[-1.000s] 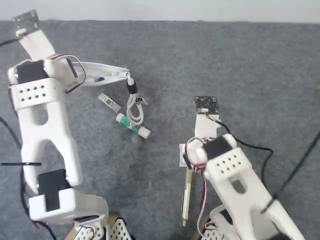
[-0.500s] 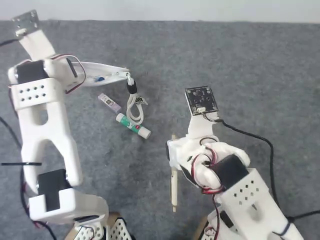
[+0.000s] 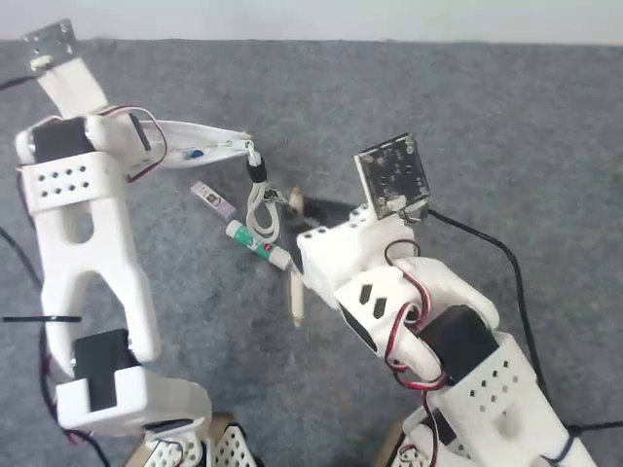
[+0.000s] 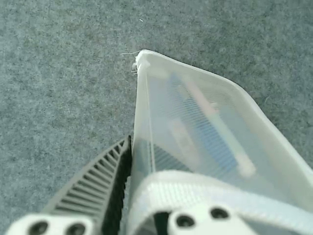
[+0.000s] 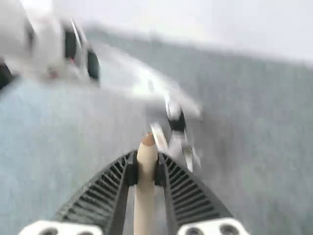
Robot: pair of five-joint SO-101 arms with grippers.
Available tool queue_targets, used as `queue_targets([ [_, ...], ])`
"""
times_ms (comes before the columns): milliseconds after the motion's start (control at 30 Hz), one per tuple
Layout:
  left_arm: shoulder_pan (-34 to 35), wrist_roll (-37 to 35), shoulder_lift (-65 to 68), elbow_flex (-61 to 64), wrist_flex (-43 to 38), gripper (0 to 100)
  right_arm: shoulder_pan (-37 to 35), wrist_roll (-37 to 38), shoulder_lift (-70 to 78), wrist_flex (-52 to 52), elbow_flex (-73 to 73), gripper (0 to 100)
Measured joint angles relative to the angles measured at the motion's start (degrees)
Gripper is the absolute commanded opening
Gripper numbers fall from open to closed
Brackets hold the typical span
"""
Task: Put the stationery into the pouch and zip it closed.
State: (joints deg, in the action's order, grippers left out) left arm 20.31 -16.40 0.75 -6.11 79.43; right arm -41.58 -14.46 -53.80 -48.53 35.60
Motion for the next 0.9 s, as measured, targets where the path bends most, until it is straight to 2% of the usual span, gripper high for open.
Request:
queue_targets([
  [367,0.0,0.0,0.0,0.0,-0.4,1,0.0,0.2,0.0,16.5,0.0,0.6],
  [533,0.0,0.0,0.0,0.0,-0.4,1,0.0,4.0,0.0,24.7,0.0,0.6],
  [733,0.0,0.0,0.0,0.0,-0.4,1,0.0,4.9,0.0,34.6,0.0,0.6],
  [900,0.0,0.0,0.0,0.0,-0.4,1,0.0,5.1,5.5,44.4,0.0,0.6],
])
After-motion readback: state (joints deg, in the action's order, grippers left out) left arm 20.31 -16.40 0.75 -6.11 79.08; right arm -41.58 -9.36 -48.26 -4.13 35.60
